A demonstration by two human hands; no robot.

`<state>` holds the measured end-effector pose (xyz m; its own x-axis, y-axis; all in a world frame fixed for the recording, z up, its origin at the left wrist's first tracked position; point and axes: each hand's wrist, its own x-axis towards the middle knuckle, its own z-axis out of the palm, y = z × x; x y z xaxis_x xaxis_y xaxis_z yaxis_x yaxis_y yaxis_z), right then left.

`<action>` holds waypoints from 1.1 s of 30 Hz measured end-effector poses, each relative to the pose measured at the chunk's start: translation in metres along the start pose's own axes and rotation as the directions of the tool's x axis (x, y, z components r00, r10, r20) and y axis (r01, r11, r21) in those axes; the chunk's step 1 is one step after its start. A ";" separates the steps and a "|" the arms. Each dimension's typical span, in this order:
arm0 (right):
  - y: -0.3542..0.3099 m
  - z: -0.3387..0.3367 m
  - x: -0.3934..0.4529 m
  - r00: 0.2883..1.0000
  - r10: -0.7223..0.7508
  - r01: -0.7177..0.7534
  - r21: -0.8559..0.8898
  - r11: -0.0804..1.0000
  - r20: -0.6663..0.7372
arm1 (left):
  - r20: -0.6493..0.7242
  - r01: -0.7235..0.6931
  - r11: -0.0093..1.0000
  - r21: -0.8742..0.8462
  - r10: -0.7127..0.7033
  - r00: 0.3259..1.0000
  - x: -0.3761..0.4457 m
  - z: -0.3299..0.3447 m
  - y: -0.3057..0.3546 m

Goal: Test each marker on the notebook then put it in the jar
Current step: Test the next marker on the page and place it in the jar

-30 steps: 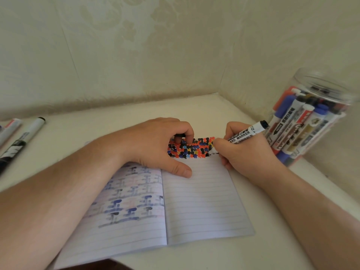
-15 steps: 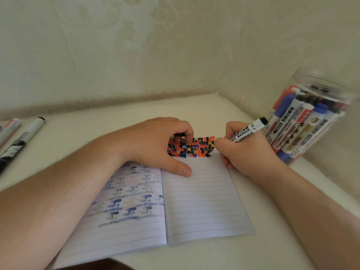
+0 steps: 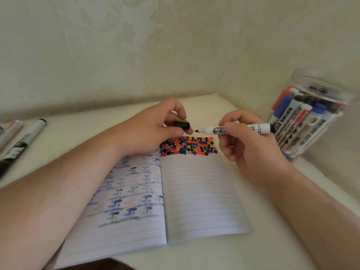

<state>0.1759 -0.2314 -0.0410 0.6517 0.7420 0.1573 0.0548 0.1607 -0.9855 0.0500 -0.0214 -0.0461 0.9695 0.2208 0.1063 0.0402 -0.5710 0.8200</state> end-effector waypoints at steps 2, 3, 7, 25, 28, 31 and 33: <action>0.000 -0.001 -0.001 1.000 0.018 -0.020 0.064 0.998 0.023 | 0.029 -0.016 1.000 -0.015 0.017 0.999 0.000 0.001 0.001; 0.000 0.000 -0.001 0.999 0.022 -0.025 0.079 0.997 0.037 | 0.040 -0.021 0.999 -0.029 0.022 0.999 -0.001 0.002 0.002; 0.003 0.001 0.000 0.995 0.046 -0.057 0.113 0.992 0.090 | 0.049 -0.039 0.996 -0.076 0.042 0.998 -0.001 0.002 0.001; 0.010 -0.004 -0.003 0.974 -0.037 0.212 -0.846 0.488 0.223 | -0.057 -0.152 0.981 -0.120 0.146 0.988 -0.001 -0.003 0.003; 0.007 0.004 -0.004 0.967 -0.067 0.254 -0.918 0.304 0.245 | -0.029 -0.150 0.980 -0.129 0.148 0.989 -0.003 0.002 0.007; 0.005 0.010 -0.002 0.972 0.018 0.227 -0.958 0.175 0.234 | -0.026 -0.151 0.988 0.007 0.152 0.988 -0.001 0.006 0.007; 0.006 0.011 0.000 0.982 0.034 0.179 -0.969 0.172 0.187 | 0.006 -0.119 0.992 0.042 0.119 0.993 0.000 0.009 0.006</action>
<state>0.1683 -0.2233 -0.0464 0.5000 0.8557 0.1331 0.8588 -0.4703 -0.2031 0.0525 -0.0318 -0.0459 0.9689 0.1466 0.1994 -0.0652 -0.6258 0.7772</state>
